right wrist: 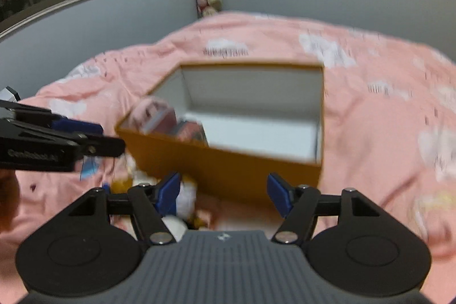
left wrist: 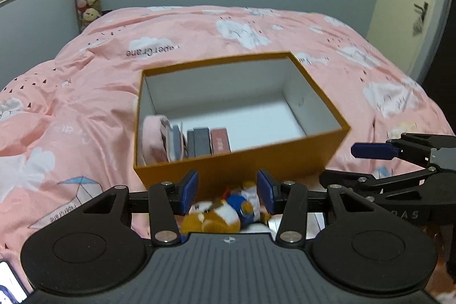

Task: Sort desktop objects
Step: 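Withdraw both open tools from the orange box, then move both tools down to the pile of items beside the orange box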

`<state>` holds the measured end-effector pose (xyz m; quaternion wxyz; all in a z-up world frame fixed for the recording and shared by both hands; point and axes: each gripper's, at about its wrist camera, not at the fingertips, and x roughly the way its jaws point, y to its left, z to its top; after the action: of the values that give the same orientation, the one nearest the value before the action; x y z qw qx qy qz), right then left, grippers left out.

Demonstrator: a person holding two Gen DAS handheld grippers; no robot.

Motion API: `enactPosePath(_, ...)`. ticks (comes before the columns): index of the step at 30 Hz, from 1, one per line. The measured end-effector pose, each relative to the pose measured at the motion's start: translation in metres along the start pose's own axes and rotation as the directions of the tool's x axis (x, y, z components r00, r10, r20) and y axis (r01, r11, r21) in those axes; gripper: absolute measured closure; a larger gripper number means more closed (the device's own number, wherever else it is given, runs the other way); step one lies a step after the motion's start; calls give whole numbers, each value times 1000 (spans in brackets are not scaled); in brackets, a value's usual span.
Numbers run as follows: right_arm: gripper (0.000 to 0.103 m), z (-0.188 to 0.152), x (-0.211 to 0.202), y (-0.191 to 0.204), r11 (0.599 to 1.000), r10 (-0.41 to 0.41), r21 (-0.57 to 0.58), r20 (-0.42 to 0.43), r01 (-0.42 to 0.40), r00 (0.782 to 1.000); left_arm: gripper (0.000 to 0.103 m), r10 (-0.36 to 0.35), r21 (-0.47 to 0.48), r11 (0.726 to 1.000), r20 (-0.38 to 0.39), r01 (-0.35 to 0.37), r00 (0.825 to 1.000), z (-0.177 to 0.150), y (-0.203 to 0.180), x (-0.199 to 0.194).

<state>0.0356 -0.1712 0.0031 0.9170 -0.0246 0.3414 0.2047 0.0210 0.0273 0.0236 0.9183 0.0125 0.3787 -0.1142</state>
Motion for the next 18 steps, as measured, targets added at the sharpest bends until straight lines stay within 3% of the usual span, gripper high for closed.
enactPosePath(5,35,-30,-8,-12,999,16,45,-113,-11,993,50,-99,-25,995,-131,96,986,-21,-2,4)
enactPosePath(7,35,-41,-11,-12,998,25,60,-154,-16,988,50,-141,-30,990,-195,138,971,-32,-5,8)
enactPosePath(10,36,-59,-15,-10,990,100,116,-223,-76,970,50,-197,-22,980,-282,199,939,-47,-15,11)
enactPosePath(14,36,-79,-18,1,985,144,132,-288,-110,947,50,-246,-19,965,-407,262,880,-71,-32,15)
enactPosePath(18,36,-92,-21,0,978,180,167,-351,-128,919,50,-227,9,965,-461,260,858,-88,-42,14)
